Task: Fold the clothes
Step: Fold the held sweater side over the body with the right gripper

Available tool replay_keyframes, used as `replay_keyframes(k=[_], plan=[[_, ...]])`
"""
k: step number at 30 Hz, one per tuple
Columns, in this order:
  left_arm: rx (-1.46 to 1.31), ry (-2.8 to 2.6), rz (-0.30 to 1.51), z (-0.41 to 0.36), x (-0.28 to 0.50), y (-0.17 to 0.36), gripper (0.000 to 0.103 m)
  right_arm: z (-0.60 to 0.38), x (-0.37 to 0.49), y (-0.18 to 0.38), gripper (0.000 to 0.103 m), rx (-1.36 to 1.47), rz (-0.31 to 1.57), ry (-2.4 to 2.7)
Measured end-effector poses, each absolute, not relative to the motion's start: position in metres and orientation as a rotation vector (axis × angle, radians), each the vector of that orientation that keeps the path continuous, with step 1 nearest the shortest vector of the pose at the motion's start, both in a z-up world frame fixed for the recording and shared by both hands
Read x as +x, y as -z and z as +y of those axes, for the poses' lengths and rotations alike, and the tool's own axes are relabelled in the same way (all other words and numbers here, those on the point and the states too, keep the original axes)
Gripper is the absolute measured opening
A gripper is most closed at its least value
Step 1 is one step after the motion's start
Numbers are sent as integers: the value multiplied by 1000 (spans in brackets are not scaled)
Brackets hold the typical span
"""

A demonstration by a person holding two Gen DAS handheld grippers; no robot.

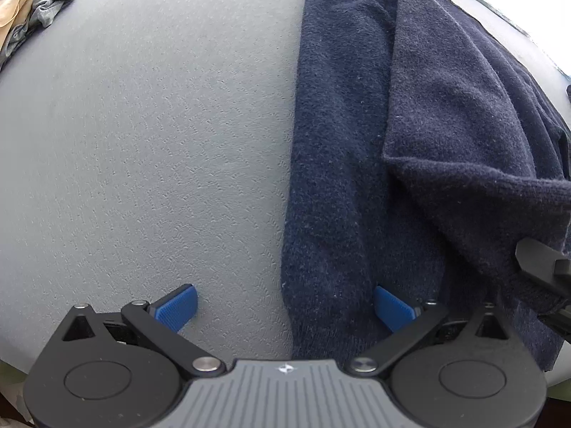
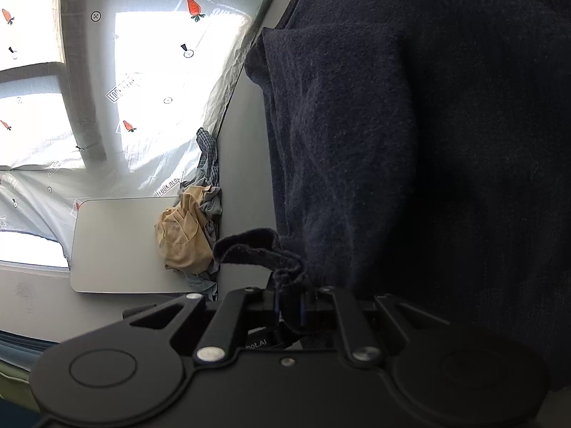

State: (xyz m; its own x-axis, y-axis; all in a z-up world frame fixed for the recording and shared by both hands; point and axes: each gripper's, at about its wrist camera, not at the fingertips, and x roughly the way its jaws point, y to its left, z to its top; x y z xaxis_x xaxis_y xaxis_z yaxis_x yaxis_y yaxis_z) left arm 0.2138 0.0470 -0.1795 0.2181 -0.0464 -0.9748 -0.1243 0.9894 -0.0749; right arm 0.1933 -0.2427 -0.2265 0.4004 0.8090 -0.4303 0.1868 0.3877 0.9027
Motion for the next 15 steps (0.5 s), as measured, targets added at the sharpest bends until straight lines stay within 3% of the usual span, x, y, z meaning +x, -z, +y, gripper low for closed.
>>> replay_keyframes(k=[15], plan=[[-115, -51, 1309, 49, 199, 177, 103, -232, 174, 244, 15, 1104, 1220, -479]])
